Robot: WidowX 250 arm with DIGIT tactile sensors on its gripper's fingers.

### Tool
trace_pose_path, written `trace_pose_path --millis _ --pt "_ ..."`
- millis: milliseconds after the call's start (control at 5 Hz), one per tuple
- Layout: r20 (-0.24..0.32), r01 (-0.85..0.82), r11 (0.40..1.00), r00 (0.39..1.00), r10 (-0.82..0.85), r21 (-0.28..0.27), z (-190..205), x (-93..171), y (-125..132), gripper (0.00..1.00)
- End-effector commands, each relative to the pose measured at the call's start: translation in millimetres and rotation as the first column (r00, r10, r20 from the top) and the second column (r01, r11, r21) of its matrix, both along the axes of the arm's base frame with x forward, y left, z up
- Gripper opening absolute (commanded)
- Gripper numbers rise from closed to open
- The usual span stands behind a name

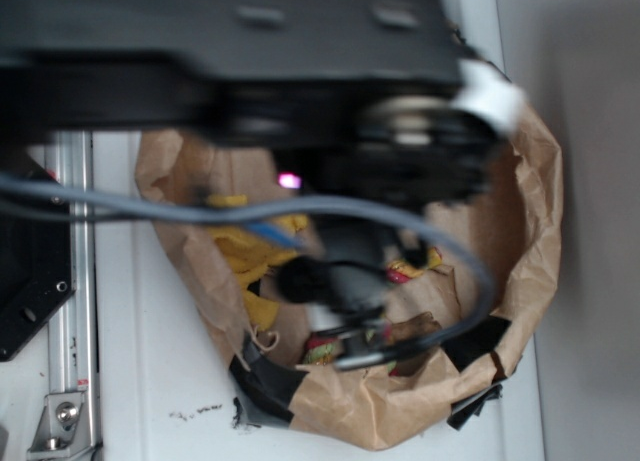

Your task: Grab the yellow cloth.

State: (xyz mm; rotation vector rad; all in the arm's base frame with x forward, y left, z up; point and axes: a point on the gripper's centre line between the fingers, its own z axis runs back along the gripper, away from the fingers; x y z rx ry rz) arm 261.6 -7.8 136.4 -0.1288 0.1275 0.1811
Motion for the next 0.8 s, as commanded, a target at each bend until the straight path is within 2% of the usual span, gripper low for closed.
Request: trace_pose_path --millis 0,200,400,600 --pt "-0.283 -0.040 0.998 0.959 0.025 -0.044 -58.0 -12.9 -12.6 1.00" --pt "-0.370 0.074 0.997 0.926 -0.070 -0.004 -67.1 -52.2 -4.7 1.00" --pt "-0.384 0.084 0.996 0.919 -0.089 -0.030 -76.4 -66.8 -1.3 1.00" --pt "-0.425 0.125 0.992 0.896 -0.128 -0.034 -92.7 -87.7 -16.2 1.00"
